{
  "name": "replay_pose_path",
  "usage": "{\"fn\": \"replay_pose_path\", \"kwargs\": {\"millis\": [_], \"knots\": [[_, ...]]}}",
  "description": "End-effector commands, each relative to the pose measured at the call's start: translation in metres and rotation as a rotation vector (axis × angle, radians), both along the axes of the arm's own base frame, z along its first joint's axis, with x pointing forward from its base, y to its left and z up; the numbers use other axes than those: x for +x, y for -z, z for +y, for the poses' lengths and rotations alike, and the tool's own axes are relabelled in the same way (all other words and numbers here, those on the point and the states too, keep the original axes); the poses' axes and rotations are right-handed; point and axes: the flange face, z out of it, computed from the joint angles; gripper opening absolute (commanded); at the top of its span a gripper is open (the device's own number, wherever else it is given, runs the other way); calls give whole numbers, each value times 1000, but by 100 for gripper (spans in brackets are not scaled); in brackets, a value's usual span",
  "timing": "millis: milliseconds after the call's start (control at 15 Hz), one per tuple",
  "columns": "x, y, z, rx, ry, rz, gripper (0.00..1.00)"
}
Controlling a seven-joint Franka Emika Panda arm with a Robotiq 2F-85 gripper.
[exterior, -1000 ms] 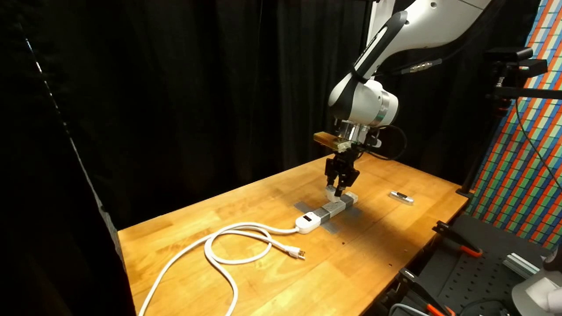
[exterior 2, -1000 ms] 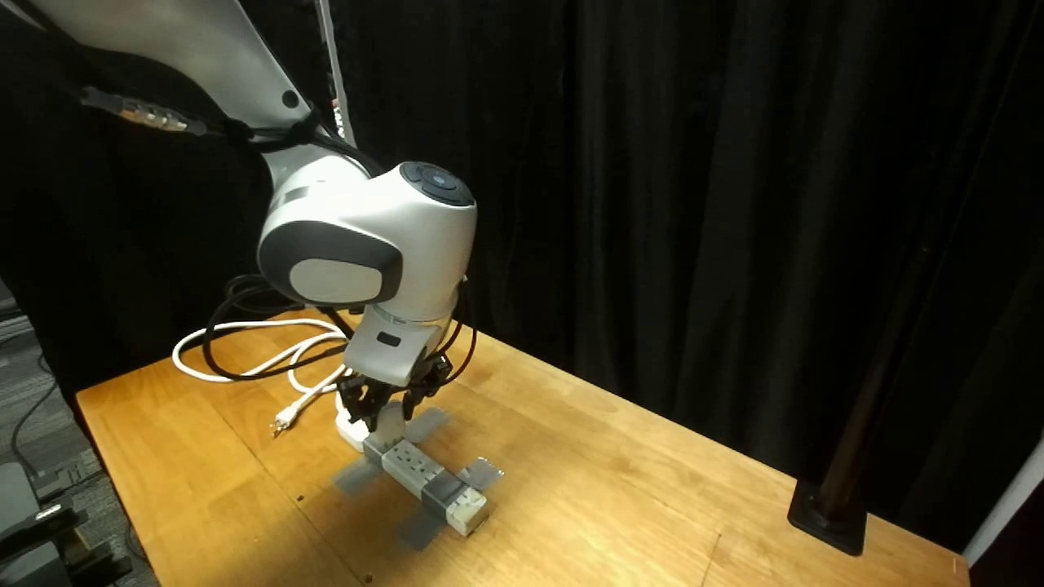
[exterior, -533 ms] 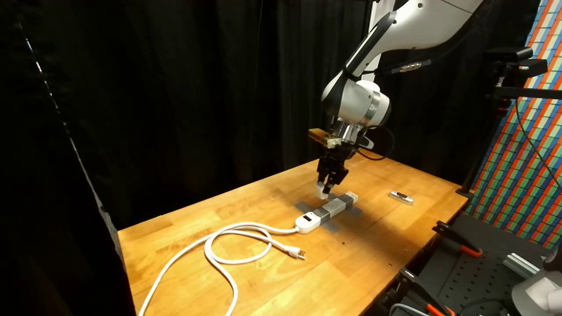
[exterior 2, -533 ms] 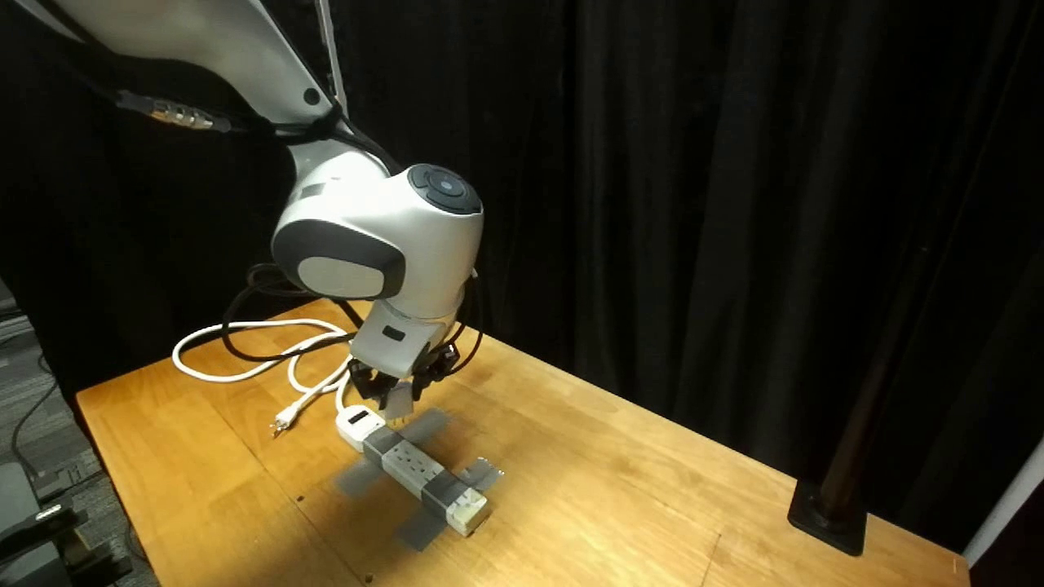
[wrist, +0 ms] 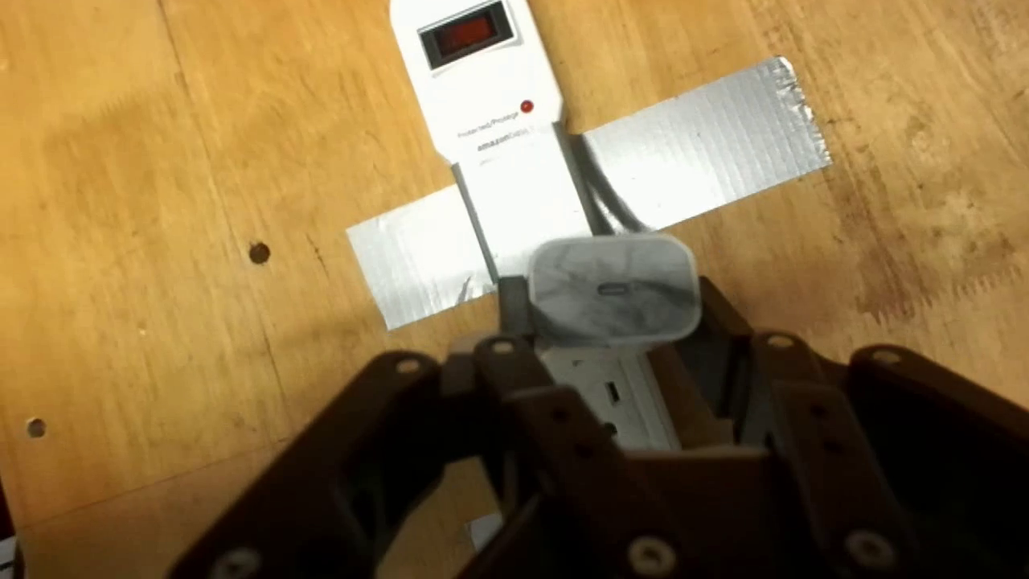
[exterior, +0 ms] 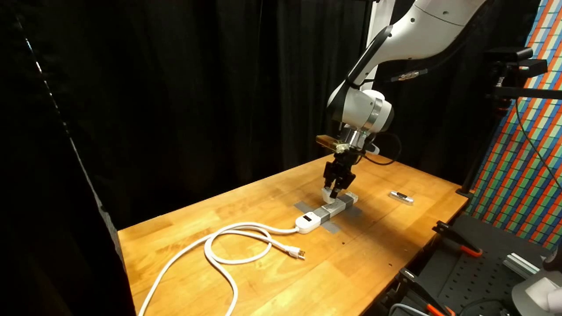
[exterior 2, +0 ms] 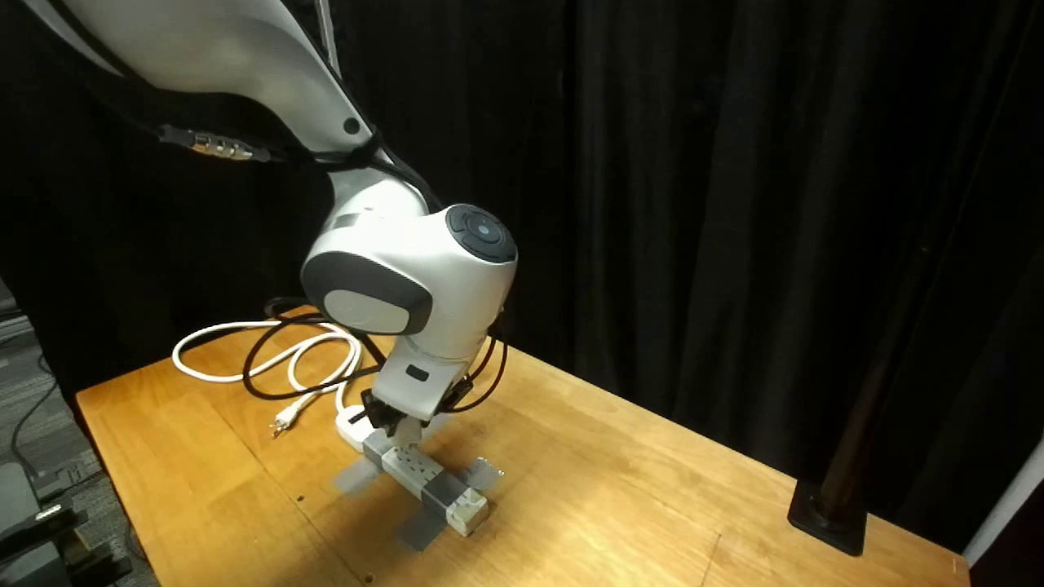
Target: Plug the charger head into the extension cable
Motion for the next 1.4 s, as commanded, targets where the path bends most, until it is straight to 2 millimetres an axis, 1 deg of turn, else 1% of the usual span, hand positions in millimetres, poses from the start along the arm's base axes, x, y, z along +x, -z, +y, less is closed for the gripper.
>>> {"fn": "replay_pose_path", "kwargs": {"millis": [0, 200, 1000, 1333], "knots": [[0, 0, -2, 33, -39, -20, 23], [-1, 1, -2, 51, -61, -32, 23], [1, 20, -3, 44, -119, -61, 23], [2, 32, -13, 62, -125, -43, 23]]}}
